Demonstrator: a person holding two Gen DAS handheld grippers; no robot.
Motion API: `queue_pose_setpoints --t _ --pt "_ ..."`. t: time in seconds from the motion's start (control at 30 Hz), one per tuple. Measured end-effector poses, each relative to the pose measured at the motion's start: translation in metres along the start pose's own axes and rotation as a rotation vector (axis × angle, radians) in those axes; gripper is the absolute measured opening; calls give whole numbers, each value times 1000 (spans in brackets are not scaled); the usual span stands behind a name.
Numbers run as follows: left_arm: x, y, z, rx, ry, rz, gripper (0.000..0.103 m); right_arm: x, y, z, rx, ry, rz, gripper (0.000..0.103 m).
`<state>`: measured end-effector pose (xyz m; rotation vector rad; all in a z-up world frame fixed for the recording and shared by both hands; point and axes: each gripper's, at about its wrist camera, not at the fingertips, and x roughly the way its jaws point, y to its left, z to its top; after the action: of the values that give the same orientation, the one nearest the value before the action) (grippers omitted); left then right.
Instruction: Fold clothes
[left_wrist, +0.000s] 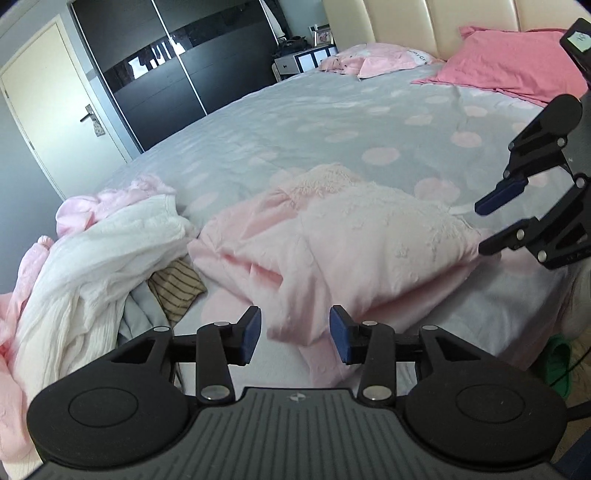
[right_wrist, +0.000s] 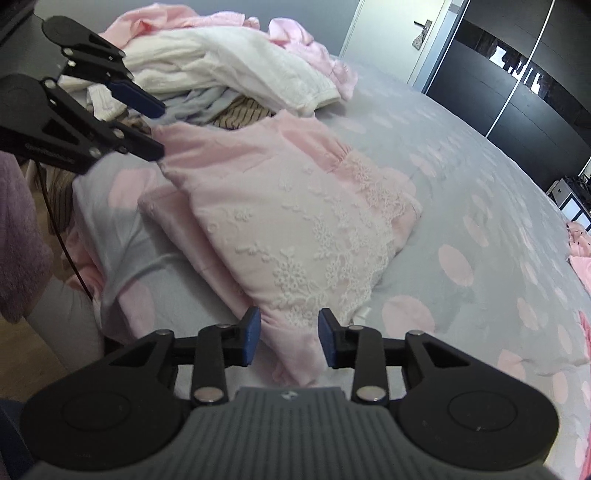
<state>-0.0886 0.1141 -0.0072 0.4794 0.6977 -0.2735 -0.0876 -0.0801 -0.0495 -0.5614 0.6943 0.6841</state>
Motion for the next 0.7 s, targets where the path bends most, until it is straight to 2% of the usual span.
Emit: queue_pose_setpoints --t 0.07,0.13,0.2,0.23,0.27,0.37,0.53,0.7 --pt "11 4 3 -28 26 -6 34 4 3 1 -11 -9 19 37" --pt "20 9 3 -72 51 -32 14 10 9 1 -51 -5 14 37" --pt "26 15 1 -122 77 -65 6 15 15 0 -104 2 -7 35" --pt "29 18 0 -145 90 -80 3 17 16 0 -122 7 -20 24" --pt "28 20 -3 -161 99 -85 3 19 16 0 -137 12 -34 15" --pt "24 25 -8 -206 118 -117 1 13 11 3 -112 5 -36 9" --pt "26 24 -20 -238 202 -165 1 13 14 -1 -141 48 9 8" --pt "48 21 -31 -232 290 -174 1 29 20 -6 -165 90 31 9"
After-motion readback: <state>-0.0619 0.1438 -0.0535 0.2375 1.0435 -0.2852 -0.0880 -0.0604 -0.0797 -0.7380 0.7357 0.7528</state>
